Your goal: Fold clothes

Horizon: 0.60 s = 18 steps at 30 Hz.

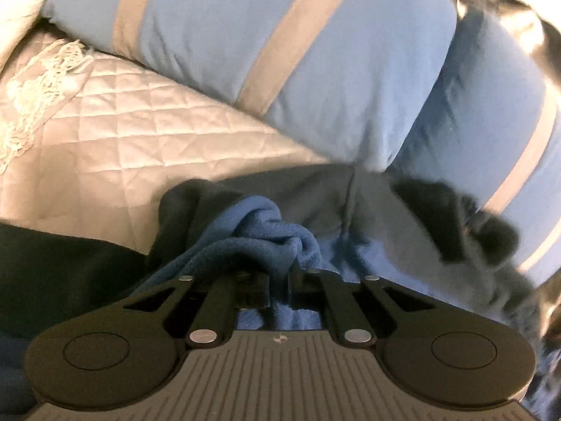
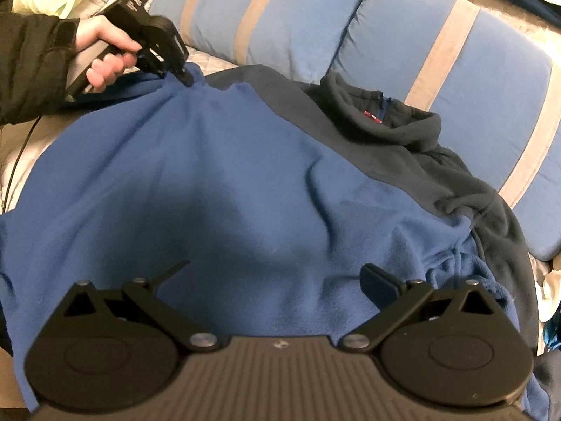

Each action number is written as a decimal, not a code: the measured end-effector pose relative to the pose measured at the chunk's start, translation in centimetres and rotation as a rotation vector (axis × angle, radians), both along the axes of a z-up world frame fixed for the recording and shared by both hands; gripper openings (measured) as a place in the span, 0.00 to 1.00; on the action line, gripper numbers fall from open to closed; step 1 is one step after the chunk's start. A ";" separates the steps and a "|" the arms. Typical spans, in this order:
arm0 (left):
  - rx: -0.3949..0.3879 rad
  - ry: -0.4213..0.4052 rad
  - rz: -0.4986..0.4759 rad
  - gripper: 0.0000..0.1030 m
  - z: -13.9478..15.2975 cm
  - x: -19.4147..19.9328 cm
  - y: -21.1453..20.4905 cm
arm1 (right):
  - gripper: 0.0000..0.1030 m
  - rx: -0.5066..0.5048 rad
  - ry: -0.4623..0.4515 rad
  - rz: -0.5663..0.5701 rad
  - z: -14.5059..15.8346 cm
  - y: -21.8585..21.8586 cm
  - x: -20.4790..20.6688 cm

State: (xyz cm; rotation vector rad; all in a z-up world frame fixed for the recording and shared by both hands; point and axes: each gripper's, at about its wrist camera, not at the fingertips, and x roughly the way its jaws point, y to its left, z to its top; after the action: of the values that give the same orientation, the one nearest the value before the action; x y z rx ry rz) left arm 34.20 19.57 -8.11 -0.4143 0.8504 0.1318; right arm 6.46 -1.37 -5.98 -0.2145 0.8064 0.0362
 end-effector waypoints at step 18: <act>0.155 0.309 -0.468 0.65 3.3 -14.7 -2.7 | 1.00 -0.021 -0.046 -0.026 0.6 0.5 -0.4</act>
State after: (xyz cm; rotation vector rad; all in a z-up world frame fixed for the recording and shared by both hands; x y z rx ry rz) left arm 19.50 16.91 -4.81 -0.0408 1.2113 -0.1757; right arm 6.09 -0.87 -5.34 -0.2238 0.7642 -0.0022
